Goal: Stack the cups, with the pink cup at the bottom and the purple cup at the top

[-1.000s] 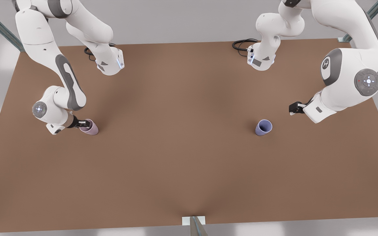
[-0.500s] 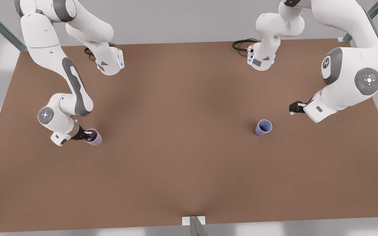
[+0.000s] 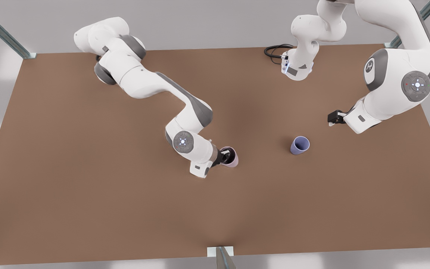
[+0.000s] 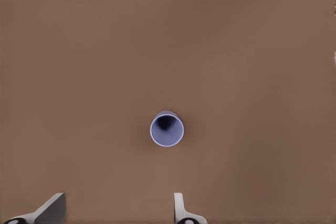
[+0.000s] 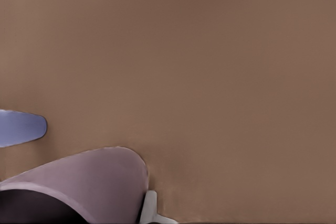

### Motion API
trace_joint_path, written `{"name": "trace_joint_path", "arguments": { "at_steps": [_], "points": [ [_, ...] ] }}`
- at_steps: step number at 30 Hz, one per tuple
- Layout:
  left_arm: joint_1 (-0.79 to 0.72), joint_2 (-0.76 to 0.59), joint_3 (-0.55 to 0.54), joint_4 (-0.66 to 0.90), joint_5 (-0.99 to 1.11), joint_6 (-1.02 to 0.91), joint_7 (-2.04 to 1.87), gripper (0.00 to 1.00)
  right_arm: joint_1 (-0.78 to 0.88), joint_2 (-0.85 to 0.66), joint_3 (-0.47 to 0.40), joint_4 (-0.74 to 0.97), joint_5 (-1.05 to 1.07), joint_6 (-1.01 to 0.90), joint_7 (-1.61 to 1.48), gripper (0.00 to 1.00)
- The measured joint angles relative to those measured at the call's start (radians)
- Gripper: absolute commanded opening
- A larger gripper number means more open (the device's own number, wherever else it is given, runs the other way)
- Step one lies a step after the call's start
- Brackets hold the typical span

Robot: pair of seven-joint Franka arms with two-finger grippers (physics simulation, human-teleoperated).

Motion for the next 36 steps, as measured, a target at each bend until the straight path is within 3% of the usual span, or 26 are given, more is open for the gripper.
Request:
{"name": "trace_joint_path", "arguments": {
  "at_steps": [4,10,17,19,24,27,36],
  "points": [
    [-0.002,0.003,-0.001,0.005,0.0,-0.004,0.0,1.0,0.076,0.098,0.045,0.077,0.007,0.002,0.138,0.21],
    [-0.006,0.006,-0.002,0.007,0.006,-0.009,-0.001,1.0,0.175,0.161,-0.09,0.087,0.0,-0.037,0.297,0.21],
    [-0.005,0.029,-0.002,-0.024,0.009,0.0,-0.002,1.0,0.205,0.209,-0.138,0.082,-0.009,-0.01,0.418,0.21],
    [-0.006,0.035,-0.002,-0.154,0.009,0.061,-0.003,1.0,0.214,0.215,-0.15,0.079,-0.013,-0.004,0.446,0.78],
    [-0.018,0.121,-0.003,-0.317,0.003,0.265,-0.004,1.0,0.226,0.219,-0.16,0.066,-0.018,0.021,0.505,0.88],
    [-0.018,0.148,-0.003,-0.385,0.001,0.369,-0.005,1.0,0.227,0.219,-0.16,0.066,-0.018,0.036,0.533,1.0],
    [-0.006,0.19,-0.001,-0.519,0.002,0.584,-0.006,1.0,0.232,0.186,-0.152,0.066,-0.019,0.077,0.592,1.0]
  ]
}}
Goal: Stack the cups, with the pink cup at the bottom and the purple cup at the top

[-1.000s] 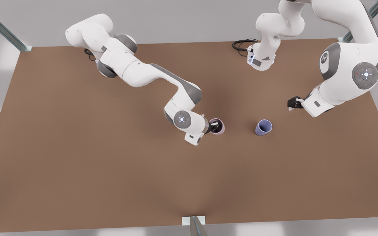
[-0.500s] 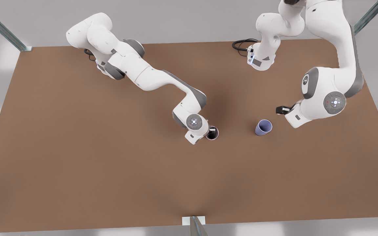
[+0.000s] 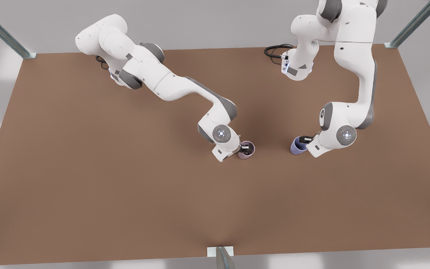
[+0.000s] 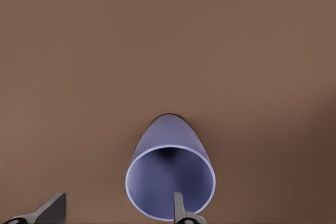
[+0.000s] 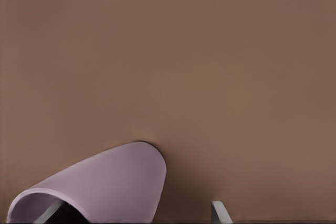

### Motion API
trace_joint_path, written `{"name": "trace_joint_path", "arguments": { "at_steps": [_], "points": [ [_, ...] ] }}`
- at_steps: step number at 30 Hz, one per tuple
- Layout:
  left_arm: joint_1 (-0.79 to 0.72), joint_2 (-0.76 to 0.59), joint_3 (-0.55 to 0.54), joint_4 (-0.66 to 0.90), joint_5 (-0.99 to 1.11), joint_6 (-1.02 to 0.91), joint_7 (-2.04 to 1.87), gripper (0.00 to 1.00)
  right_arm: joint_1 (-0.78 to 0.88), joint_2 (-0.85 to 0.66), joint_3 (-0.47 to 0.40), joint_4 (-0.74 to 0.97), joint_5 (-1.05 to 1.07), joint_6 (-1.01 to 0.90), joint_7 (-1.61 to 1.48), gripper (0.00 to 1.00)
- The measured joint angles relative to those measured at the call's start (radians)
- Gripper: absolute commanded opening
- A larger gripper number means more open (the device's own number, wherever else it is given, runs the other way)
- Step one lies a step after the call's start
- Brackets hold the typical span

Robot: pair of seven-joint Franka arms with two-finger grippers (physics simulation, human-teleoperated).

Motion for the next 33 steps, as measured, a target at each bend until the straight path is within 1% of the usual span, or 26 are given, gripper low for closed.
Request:
{"name": "trace_joint_path", "arguments": {
  "at_steps": [3,4,6,7,9,10,11,12,14,15,16,17,20,23,24,26,28,30,31,33],
  "points": [
    [0.001,0.016,0.0,-0.017,0.0,0.046,0.0,1.0,-0.026,-0.041,0.001,-0.002,0.002,0.003,0.01,1.0],
    [0.001,0.018,0.0,-0.025,0.0,0.058,0.0,1.0,-0.064,-0.095,0.001,-0.025,0.002,-0.006,0.01,1.0],
    [0.001,0.027,0.0,-0.039,0.0,0.078,0.0,1.0,-0.193,-0.252,-0.003,-0.085,0.0,-0.069,-0.007,1.0],
    [0.001,0.032,0.0,-0.042,0.0,0.086,0.0,0.95,-0.288,-0.339,-0.004,-0.131,-0.001,-0.112,-0.022,1.0],
    [0.001,0.042,0.0,-0.044,-0.001,0.103,0.0,0.91,-0.479,-0.517,-0.007,-0.272,-0.04,-0.181,-0.066,1.0],
    [0.001,0.049,0.0,-0.044,-0.001,0.111,0.0,0.83,-0.569,-0.596,-0.008,-0.32,-0.059,-0.221,-0.091,1.0],
    [0.001,0.053,-0.001,-0.044,-0.002,0.118,0.0,0.53,-0.651,-0.668,-0.008,-0.355,-0.074,-0.267,-0.121,1.0],
    [0.001,0.055,-0.001,-0.044,-0.002,0.124,-0.001,0.34,-0.724,-0.744,-0.008,-0.414,-0.085,-0.307,-0.153,1.0],
    [0.001,0.056,-0.001,-0.043,0.002,0.134,-0.006,0.21,-0.818,-0.902,-0.008,-0.622,-0.098,-0.337,-0.22,1.0],
    [0.001,0.056,-0.001,-0.043,0.01,0.138,-0.014,0.21,-0.854,-0.959,-0.008,-0.727,-0.1,-0.326,-0.255,1.0],
    [0.0,0.056,-0.001,-0.043,0.009,0.141,-0.021,0.21,-0.875,-0.986,-0.009,-0.779,-0.101,-0.316,-0.29,1.0],
    [0.0,0.056,-0.002,-0.043,0.004,0.144,-0.025,0.21,-0.885,-0.994,-0.009,-0.796,-0.102,-0.308,-0.322,1.0],
    [-0.001,0.056,-0.006,-0.038,-0.012,0.149,-0.032,0.21,-0.893,-0.993,-0.009,-0.801,-0.104,-0.29,-0.413,1.0],
    [-0.007,0.035,-0.009,0.001,-0.019,0.134,-0.038,0.21,-0.894,-0.953,-0.009,-0.751,-0.105,-0.284,-0.49,1.0],
    [-0.009,0.013,-0.009,0.037,-0.02,0.106,-0.039,0.21,-0.895,-0.956,-0.009,-0.758,-0.106,-0.284,-0.513,1.0],
    [-0.022,-0.033,-0.01,0.104,-0.022,0.032,-0.043,0.21,-0.902,-1.006,-0.008,-0.846,-0.106,-0.262,-0.556,1.0],
    [-0.02,-0.043,-0.055,0.209,-0.023,-0.054,-0.058,0.21,-0.89,-1.044,-0.012,-0.884,-0.1,-0.245,-0.613,1.0],
    [-0.03,0.015,-0.154,0.406,-0.02,-0.155,-0.102,0.21,-0.869,-1.054,-0.014,-0.893,-0.097,-0.231,-0.678,1.0],
    [-0.059,0.043,-0.184,0.477,-0.019,-0.197,-0.131,0.21,-0.862,-1.052,-0.014,-0.891,-0.095,-0.225,-0.708,1.0],
    [-0.123,0.072,-0.208,0.539,-0.022,-0.264,-0.188,0.21,-0.862,-1.05,-0.014,-0.89,-0.094,-0.216,-0.764,1.0]
  ]
}}
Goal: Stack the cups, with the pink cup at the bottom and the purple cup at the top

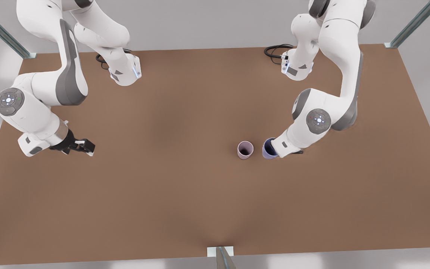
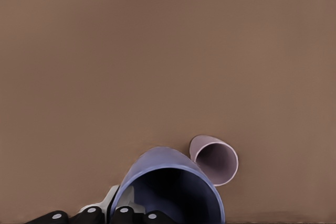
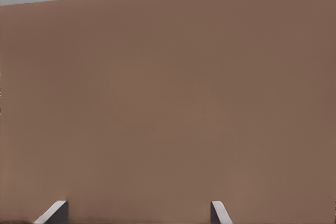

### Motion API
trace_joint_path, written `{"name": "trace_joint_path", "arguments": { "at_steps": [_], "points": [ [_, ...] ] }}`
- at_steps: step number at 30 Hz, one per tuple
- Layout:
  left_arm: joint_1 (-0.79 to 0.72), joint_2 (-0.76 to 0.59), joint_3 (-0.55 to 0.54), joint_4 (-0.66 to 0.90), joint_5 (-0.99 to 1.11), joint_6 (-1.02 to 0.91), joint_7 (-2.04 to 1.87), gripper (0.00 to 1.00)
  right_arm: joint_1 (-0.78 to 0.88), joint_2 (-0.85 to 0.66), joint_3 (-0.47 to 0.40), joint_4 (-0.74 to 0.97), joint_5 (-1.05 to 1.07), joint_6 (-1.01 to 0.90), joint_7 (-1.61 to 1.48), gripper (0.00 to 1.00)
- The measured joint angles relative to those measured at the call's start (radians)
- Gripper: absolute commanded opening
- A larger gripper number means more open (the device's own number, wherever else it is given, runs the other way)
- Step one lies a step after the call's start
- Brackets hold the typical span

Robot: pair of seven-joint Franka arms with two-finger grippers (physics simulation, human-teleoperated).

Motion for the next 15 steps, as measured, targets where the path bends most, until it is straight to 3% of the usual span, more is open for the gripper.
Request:
{"name": "trace_joint_path", "arguments": {
  "at_steps": [6,15],
  "points": [
    [-0.072,0.034,-0.008,0.001,-0.006,-0.056,-0.14,0.21,-0.019,0.01,-0.001,0.002,0.002,0.016,-0.134,1.0],
    [-0.1,0.081,-0.008,-0.062,-0.012,0.015,-0.279,0.21,-0.017,0.014,-0.002,0.001,0.002,0.02,-0.268,1.0]
  ]
}}
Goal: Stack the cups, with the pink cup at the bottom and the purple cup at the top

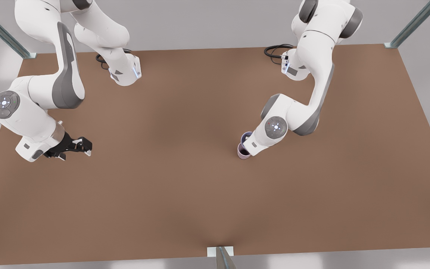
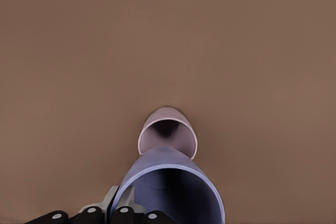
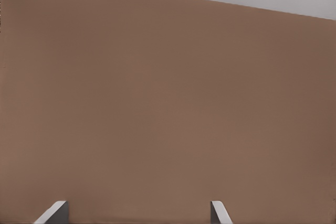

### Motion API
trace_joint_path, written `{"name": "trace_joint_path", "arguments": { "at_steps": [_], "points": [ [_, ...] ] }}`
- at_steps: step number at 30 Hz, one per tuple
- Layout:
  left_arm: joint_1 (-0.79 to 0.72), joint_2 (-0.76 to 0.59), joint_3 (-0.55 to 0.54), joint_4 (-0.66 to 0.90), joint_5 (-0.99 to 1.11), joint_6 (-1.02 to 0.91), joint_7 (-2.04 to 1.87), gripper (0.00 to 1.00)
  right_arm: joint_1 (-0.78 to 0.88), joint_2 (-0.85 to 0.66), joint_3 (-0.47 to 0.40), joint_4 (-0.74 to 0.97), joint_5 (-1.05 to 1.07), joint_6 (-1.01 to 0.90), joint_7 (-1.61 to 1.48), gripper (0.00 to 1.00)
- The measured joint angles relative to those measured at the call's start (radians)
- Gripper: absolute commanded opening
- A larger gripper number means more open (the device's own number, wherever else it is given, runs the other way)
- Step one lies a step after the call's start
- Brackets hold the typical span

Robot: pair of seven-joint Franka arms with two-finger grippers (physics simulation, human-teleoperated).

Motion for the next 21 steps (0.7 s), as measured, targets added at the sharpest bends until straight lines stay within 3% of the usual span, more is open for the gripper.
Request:
{"name": "trace_joint_path", "arguments": {
  "at_steps": [15,21],
  "points": [
    [-0.002,0.014,0.0,-0.062,-0.008,0.125,-0.122,0.21,-0.018,0.043,-0.004,0.053,-0.001,-0.019,-0.013,1.0],
    [-0.001,0.021,0.0,-0.105,-0.009,0.174,-0.147,0.22,-0.007,0.091,0.004,0.153,-0.019,-0.111,0.03,1.0]
  ]
}}
